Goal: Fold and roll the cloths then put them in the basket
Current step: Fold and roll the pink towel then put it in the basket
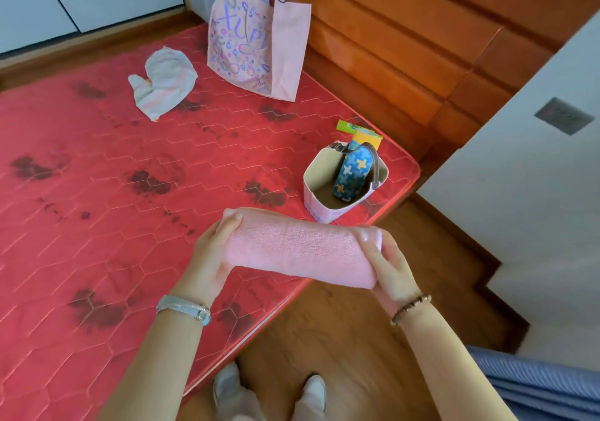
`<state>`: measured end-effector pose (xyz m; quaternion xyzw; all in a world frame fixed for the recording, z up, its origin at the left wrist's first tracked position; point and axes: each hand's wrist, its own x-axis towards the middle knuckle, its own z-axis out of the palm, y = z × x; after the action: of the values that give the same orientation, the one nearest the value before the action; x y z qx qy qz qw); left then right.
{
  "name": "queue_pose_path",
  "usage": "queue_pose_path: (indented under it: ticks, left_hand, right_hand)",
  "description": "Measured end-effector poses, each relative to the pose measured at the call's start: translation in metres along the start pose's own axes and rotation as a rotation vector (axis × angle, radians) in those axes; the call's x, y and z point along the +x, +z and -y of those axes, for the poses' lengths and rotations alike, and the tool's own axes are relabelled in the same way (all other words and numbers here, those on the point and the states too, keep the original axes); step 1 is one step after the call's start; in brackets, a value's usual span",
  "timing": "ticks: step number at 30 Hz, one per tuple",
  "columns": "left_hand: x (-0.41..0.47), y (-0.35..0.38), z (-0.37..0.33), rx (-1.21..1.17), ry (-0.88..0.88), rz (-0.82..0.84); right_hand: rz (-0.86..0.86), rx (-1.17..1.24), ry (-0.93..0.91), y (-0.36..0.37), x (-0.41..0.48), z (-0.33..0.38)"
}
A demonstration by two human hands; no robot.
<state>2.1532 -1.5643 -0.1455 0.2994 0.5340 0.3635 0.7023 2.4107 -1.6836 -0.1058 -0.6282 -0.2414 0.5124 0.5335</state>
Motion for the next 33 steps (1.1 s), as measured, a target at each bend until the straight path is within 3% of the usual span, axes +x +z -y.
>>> queue_pose_path:
  ticks: [5, 8, 17, 22, 30, 33]
  left_hand:
    - [0.014, 0.024, 0.004, 0.041, -0.02, 0.03]
    - [0.022, 0.034, -0.001, 0.073, -0.009, 0.149]
    - [0.094, 0.069, -0.022, 0.052, -0.035, 0.2]
    - [0.136, 0.086, -0.036, -0.044, -0.115, 0.118]
    - [0.172, 0.116, -0.041, 0.006, -0.08, 0.291]
    - [0.18, 0.129, -0.026, -0.004, -0.158, 0.328]
  right_hand:
    - [0.057, -0.118, 0.008, -0.028, 0.008, -0.001]
    - [0.065, -0.123, 0.021, -0.035, 0.015, -0.001]
    - [-0.063, -0.076, 0.038, -0.031, 0.069, 0.005]
    - [-0.13, -0.062, 0.054, -0.019, 0.105, 0.011]
    - [-0.245, -0.001, 0.095, -0.007, 0.134, 0.003]
    - [-0.249, 0.031, 0.124, -0.004, 0.137, -0.008]
